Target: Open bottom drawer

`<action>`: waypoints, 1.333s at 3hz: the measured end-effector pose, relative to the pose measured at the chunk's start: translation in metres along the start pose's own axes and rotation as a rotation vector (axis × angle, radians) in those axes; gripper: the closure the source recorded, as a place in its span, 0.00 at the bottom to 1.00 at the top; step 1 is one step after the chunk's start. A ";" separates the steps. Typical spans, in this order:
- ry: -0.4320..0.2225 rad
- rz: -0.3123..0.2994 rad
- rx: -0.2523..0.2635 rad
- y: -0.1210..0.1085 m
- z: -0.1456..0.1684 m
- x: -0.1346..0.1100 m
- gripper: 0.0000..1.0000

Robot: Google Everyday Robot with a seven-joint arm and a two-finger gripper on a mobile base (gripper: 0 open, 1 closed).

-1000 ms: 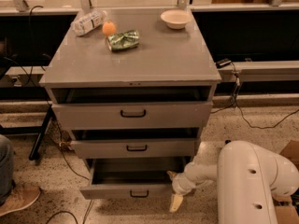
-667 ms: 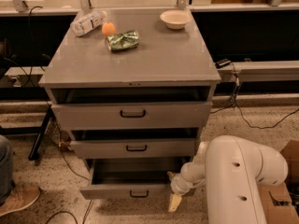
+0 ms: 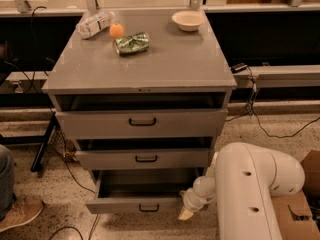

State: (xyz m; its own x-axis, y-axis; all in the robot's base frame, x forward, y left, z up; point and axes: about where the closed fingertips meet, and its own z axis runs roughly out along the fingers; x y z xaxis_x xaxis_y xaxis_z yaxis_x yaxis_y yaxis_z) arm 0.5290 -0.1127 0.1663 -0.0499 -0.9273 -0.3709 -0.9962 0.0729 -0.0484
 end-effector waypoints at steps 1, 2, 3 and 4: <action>-0.014 0.017 -0.035 0.020 0.002 0.002 0.65; -0.026 0.029 -0.056 0.032 0.004 0.004 0.89; -0.026 0.030 -0.056 0.033 0.004 0.004 1.00; -0.089 0.073 -0.070 0.075 0.001 0.008 1.00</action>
Offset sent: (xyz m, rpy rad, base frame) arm -0.0920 -0.0148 -0.0227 0.1008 0.1782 -0.0408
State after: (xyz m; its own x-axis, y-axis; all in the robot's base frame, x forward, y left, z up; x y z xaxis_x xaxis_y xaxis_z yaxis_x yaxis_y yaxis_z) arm 0.4540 -0.1141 0.1583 -0.1189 -0.8839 -0.4524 -0.9929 0.1101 0.0458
